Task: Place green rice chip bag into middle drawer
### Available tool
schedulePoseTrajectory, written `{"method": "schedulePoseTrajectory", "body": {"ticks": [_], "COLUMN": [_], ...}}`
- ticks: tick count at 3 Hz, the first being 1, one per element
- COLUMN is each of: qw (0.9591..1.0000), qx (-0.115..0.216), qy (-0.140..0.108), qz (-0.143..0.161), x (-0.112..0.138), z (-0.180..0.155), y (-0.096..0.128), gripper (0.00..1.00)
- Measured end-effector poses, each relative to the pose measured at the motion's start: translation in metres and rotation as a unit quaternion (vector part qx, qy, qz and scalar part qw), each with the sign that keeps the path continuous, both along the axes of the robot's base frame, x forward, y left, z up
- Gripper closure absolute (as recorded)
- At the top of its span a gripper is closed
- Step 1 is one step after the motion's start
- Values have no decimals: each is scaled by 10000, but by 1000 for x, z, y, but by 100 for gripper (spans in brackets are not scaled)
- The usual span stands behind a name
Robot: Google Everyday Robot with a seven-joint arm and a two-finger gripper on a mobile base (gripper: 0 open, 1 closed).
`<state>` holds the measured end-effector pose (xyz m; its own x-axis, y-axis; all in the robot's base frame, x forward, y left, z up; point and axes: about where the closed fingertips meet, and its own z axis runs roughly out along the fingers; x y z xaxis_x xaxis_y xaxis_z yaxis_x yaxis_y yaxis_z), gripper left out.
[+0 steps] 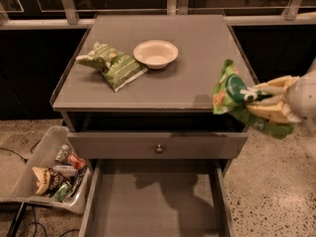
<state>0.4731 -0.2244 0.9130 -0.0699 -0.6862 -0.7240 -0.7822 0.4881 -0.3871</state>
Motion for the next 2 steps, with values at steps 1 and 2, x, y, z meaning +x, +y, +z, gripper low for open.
{"method": "schedulePoseTrajectory", "body": {"ticks": [1,2], "qw": [9984,9984], "qx": [263,263], "qy": [301,301], "qz": [-388,-388], "x": [-41,-41], "z": [-30,-30], "y": [-7,-7], "gripper": [100,100]}}
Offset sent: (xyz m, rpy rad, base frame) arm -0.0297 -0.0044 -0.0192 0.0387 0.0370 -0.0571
